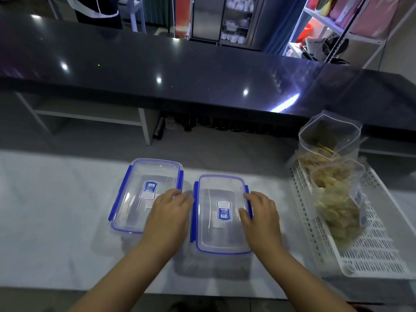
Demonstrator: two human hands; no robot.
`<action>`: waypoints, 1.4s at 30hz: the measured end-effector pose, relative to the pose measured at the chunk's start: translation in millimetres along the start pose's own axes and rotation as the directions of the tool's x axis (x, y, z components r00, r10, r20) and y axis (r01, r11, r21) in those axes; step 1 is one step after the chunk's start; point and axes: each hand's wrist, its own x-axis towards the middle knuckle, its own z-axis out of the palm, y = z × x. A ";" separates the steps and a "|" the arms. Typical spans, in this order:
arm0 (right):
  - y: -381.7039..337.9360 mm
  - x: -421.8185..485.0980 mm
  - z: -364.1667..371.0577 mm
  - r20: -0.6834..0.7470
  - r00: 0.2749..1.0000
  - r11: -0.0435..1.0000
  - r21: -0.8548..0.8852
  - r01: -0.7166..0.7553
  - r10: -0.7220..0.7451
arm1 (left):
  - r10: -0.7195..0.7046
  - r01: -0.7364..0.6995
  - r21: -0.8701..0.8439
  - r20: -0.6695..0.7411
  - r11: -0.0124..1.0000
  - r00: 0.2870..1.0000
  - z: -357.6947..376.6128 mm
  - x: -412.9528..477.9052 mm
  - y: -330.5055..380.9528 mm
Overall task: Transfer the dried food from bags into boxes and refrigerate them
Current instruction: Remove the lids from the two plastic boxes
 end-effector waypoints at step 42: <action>51.6 -18.7 -7.3 0.010 0.992 0.960 0.252 -0.125 0.126 | -0.440 0.450 -0.631 0.187 0.632 0.878 40.4 -3.6 82.6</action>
